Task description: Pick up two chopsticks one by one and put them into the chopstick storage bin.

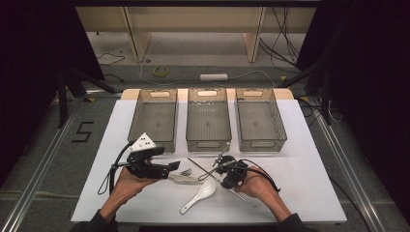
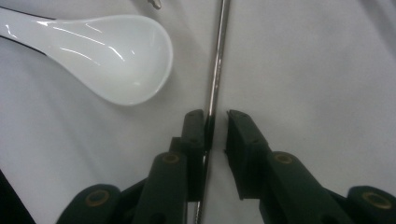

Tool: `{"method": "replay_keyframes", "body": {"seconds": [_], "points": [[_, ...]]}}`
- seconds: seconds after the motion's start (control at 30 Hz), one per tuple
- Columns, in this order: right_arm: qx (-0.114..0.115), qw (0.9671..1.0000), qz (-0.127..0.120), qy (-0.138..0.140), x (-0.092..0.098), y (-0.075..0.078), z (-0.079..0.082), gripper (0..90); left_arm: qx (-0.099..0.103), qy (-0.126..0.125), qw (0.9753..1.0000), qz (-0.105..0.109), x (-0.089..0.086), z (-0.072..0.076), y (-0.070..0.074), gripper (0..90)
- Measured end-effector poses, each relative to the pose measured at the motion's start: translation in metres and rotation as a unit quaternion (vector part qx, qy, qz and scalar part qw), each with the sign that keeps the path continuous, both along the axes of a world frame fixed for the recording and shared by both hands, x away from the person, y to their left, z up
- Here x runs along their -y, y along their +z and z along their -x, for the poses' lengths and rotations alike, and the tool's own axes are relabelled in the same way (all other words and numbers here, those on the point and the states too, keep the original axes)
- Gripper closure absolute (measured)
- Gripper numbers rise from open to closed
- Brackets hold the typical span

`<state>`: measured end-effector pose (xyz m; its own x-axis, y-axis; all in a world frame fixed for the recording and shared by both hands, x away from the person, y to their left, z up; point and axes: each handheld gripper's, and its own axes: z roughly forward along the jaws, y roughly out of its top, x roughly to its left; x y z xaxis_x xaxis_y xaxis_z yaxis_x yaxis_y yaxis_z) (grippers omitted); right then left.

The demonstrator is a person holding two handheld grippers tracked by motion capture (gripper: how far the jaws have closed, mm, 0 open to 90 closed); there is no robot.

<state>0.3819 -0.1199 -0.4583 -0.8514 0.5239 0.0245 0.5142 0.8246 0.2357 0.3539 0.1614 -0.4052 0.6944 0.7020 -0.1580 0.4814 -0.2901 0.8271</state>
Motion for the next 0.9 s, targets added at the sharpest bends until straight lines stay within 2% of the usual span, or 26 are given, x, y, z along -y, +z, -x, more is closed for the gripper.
{"method": "replay_keyframes", "body": {"seconds": [0.1,0.43,0.7,0.9], "points": [[0.002,1.0000,-0.002,0.002,0.001,-0.001,-0.001,83.4,0.000,-0.003,1.0000,-0.002,0.001,0.000,0.000,20.4],[-0.005,0.9999,0.014,0.007,-0.004,0.000,-0.005,87.1,0.000,-0.005,1.0000,-0.003,0.001,0.000,-0.001,20.7],[0.005,0.9997,0.009,0.022,-0.002,0.002,-0.007,87.5,-0.004,-0.006,1.0000,-0.002,0.001,-0.001,-0.002,20.8],[0.015,0.9996,-0.007,0.023,0.003,0.012,-0.010,87.6,-0.012,-0.010,0.9999,-0.002,0.002,-0.003,-0.005,21.2]]}}
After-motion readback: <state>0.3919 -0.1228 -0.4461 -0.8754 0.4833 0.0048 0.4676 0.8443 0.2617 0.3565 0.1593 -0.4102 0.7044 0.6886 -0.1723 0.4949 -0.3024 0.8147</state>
